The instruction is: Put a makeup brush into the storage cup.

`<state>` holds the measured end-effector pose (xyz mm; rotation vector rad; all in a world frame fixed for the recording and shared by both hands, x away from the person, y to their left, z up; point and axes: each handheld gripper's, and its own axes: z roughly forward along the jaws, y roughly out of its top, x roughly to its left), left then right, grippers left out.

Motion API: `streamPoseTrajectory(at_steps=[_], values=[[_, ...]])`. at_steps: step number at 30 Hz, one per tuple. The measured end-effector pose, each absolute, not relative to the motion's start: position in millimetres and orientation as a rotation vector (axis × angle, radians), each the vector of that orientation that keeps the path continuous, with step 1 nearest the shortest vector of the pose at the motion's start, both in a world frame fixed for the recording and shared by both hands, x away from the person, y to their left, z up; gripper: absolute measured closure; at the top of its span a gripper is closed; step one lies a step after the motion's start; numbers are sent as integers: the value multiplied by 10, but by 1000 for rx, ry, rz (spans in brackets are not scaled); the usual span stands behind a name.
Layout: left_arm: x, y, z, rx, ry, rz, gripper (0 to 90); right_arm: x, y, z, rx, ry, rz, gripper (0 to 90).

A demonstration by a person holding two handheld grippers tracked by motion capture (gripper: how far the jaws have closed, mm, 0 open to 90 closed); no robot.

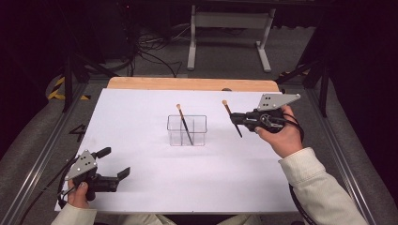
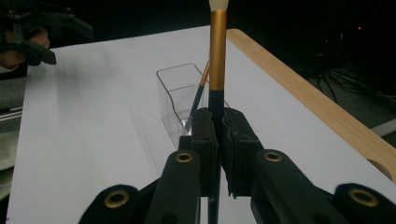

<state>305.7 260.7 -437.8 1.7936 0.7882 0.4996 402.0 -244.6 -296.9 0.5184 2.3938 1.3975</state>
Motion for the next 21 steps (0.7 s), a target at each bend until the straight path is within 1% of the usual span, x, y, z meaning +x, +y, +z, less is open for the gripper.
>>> streamPoseTrajectory(at_steps=[21], values=[[3055, 2610, -4378, 1780, 786, 507, 4, 4076, -2343, -2957, 497, 2215, 1591, 844]])
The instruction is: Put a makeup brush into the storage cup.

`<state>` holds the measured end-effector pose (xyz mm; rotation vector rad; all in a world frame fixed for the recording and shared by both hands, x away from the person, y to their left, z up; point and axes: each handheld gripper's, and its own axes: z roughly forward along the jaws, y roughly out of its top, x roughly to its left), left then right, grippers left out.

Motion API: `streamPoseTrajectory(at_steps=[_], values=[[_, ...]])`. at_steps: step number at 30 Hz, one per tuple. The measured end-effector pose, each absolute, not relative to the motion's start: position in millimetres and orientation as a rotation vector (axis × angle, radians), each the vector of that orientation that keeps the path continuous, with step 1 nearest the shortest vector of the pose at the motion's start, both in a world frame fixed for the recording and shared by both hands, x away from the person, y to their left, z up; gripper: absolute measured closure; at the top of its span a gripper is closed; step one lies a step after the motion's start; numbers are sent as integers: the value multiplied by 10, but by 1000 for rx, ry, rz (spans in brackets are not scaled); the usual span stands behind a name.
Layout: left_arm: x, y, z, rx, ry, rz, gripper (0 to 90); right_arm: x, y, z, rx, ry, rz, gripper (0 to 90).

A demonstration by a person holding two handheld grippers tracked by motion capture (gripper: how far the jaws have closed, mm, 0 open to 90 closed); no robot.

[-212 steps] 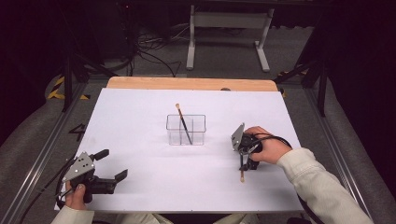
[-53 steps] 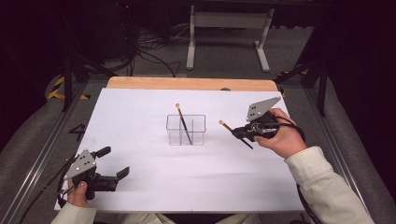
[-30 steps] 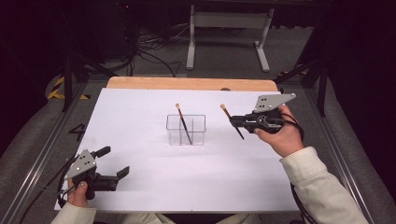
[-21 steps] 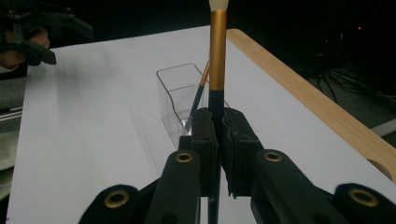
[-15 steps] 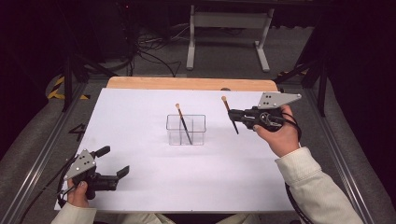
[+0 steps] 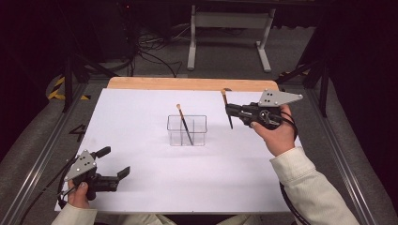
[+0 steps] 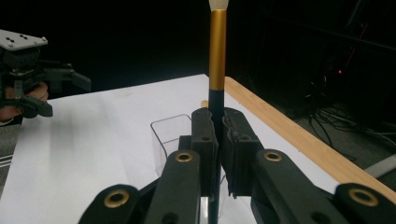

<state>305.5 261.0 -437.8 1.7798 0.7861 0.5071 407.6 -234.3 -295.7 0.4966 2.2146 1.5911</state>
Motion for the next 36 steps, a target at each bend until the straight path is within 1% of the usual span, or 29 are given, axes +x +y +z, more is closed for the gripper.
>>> streamPoseTrajectory(at_steps=[10, 36], values=[[3055, 2609, -4380, 1786, 782, 501, 4, 4124, -2240, -2987, 493, 2171, 1652, 845], [3056, 2615, -4378, 1791, 779, 500, 4, 4317, -1744, -3024, 471, 2182, 1732, 845]])
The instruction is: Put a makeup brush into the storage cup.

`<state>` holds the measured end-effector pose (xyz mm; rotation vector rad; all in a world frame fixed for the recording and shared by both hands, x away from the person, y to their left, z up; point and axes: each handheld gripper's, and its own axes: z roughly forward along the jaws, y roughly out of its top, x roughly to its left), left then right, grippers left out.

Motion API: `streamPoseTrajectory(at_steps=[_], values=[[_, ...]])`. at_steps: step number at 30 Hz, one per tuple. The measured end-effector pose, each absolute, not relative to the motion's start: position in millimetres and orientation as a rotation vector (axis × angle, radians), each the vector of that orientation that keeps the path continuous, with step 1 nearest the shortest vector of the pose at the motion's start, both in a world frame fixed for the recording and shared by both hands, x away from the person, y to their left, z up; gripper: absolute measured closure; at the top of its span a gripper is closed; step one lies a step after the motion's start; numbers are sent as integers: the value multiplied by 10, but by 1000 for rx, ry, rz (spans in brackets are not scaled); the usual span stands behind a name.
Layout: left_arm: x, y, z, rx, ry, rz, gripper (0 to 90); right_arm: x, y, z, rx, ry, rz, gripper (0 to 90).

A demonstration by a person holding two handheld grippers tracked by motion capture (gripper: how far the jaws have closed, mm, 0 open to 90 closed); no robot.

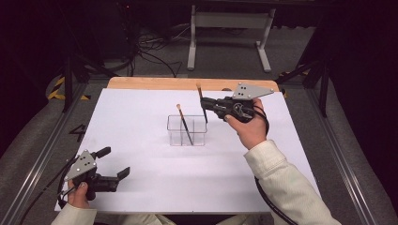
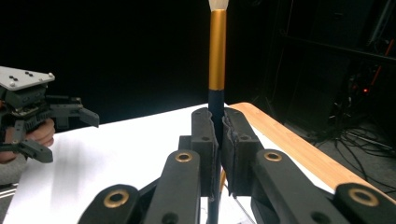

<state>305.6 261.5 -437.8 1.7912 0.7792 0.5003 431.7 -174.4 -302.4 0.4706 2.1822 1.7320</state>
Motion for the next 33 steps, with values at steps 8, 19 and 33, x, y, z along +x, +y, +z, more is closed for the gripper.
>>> streamPoseTrajectory(at_steps=[8, 19, 33], values=[[3060, 2614, -4381, 1792, 776, 503, 4, 4357, -1670, -3031, 484, 2167, 1762, 844], [3057, 2615, -4379, 1793, 776, 498, 4, 4425, -1551, -3094, 517, 2161, 1802, 844], [3057, 2610, -4381, 1762, 774, 493, 4, 4478, -1445, -3231, 531, 2133, 1869, 844]])
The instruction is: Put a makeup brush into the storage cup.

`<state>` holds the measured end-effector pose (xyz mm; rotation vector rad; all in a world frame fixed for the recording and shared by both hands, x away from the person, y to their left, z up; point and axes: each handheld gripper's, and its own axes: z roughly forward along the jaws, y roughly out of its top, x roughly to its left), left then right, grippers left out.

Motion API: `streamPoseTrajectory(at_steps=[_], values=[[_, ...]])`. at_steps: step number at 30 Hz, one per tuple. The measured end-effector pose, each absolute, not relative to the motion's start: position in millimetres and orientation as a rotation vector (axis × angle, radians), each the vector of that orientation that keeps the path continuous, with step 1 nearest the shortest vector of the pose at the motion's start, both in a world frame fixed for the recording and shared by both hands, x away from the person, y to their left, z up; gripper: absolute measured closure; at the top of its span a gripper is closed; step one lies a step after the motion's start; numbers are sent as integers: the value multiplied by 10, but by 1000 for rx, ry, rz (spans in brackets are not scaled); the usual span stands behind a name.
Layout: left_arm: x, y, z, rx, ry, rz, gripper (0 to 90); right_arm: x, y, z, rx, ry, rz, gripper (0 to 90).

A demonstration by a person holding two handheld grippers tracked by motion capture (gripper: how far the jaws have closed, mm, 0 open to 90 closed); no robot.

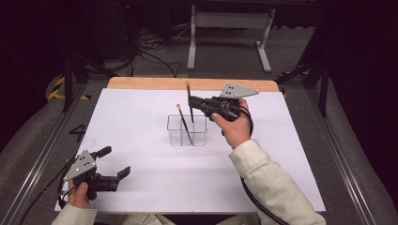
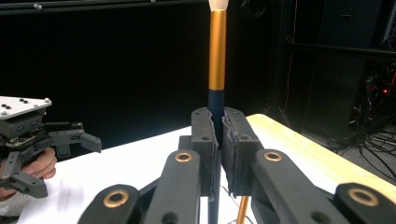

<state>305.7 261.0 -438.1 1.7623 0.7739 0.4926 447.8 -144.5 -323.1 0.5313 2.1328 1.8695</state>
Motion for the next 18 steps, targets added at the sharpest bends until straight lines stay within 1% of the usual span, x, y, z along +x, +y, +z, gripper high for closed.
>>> streamPoseTrajectory(at_steps=[18], values=[[3068, 2605, -4388, 1774, 771, 492, 4, 4536, -1361, -3479, 580, 2122, 1872, 844]])
